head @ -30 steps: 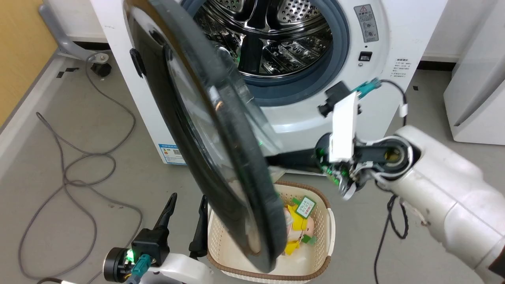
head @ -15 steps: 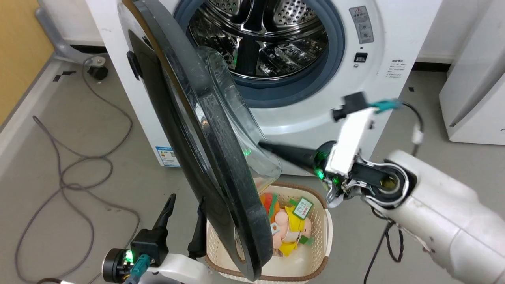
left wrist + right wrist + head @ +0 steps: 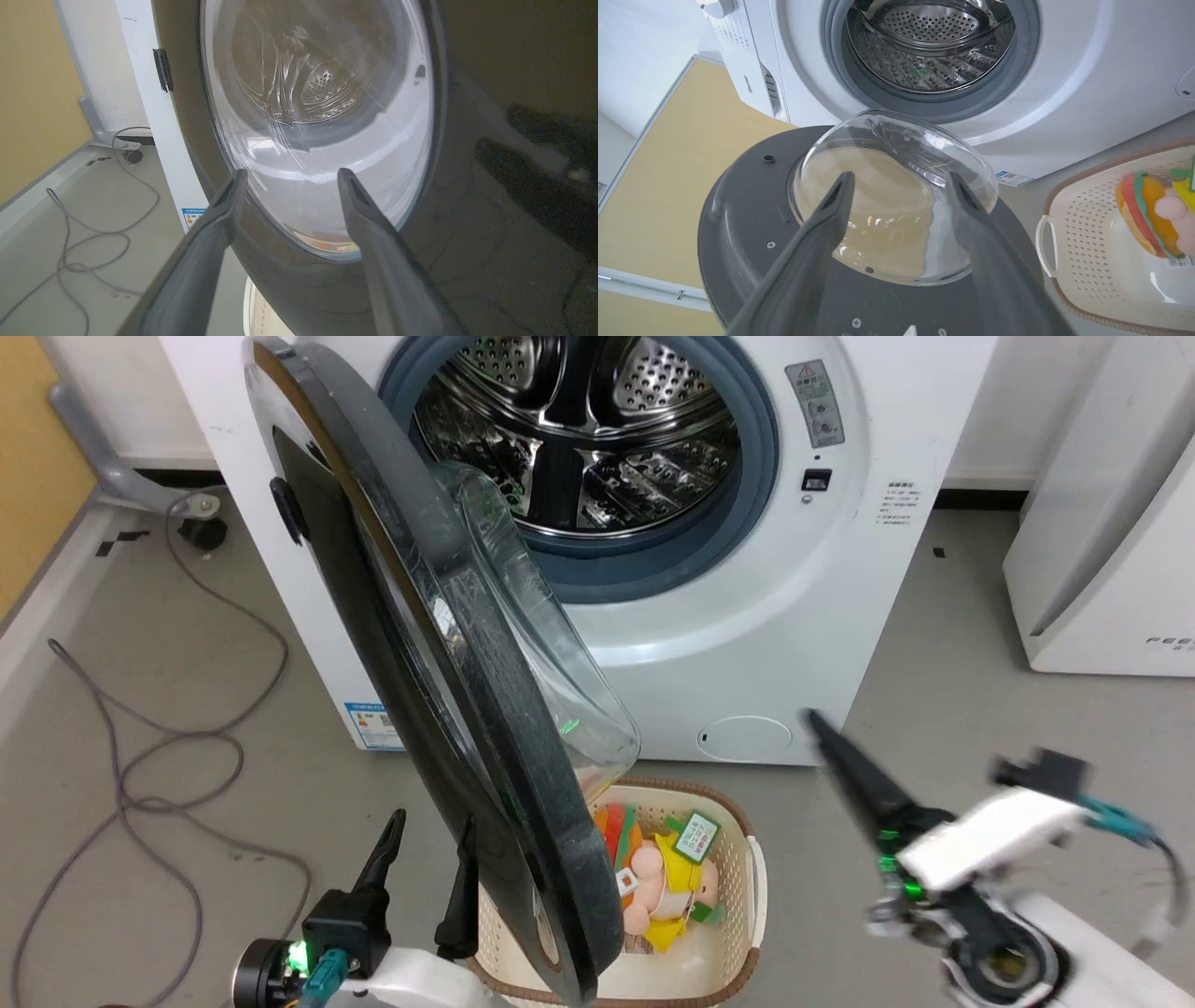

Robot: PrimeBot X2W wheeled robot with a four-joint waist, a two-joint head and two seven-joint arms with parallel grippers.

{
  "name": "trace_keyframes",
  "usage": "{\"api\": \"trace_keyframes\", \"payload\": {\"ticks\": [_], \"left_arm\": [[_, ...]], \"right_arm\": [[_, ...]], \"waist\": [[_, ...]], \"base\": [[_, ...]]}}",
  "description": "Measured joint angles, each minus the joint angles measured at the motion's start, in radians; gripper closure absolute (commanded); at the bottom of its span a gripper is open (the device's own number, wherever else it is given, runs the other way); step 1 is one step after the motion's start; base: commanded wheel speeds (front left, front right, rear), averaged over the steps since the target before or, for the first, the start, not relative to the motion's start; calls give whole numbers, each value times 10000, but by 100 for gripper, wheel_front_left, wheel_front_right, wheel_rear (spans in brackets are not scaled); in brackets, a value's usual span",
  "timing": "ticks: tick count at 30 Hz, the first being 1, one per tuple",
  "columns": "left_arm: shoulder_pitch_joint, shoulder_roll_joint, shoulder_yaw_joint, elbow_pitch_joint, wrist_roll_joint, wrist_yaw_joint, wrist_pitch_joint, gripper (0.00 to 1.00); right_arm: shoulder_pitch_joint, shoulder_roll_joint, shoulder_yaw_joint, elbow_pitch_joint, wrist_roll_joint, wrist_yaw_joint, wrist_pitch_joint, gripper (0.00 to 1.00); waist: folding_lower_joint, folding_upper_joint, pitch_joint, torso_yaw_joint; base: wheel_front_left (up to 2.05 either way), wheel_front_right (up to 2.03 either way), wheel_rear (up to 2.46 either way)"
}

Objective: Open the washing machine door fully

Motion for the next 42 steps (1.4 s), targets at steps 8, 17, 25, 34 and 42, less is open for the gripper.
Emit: {"api": "trace_keyframes", "payload": {"ticks": [8, 17, 25, 34, 42], "left_arm": [[206, 4, 188, 42, 46, -82, 0, 0], [281, 8, 357, 56, 90, -86, 0, 0], [402, 6, 477, 63, 88, -88, 0, 0], [396, 6, 539, 127, 98, -173, 0, 0], [393, 4, 593, 174, 115, -176, 0, 29]], "right_arm": [[2946, 1200, -4746, 1197, -4479, 0, -21, 0], [4959, 3302, -9104, 234, -11866, 2, -19, 0], [5670, 4295, -10282, -2940, -17449, 2, 1089, 0], [6538, 4376, -9632, -3841, -18765, 6, 2178, 0], [6543, 4376, -9614, -3630, -18648, 6, 2194, 0]], "waist": [[0, 0, -277, -171], [0, 0, -469, -191], [0, 0, -433, -204], [-1, 0, -227, -185], [0, 0, -204, -187]], "base": [[0, 0, 0], [0, 0, 0], [0, 0, 0], [0, 0, 0], [0, 0, 0]]}}
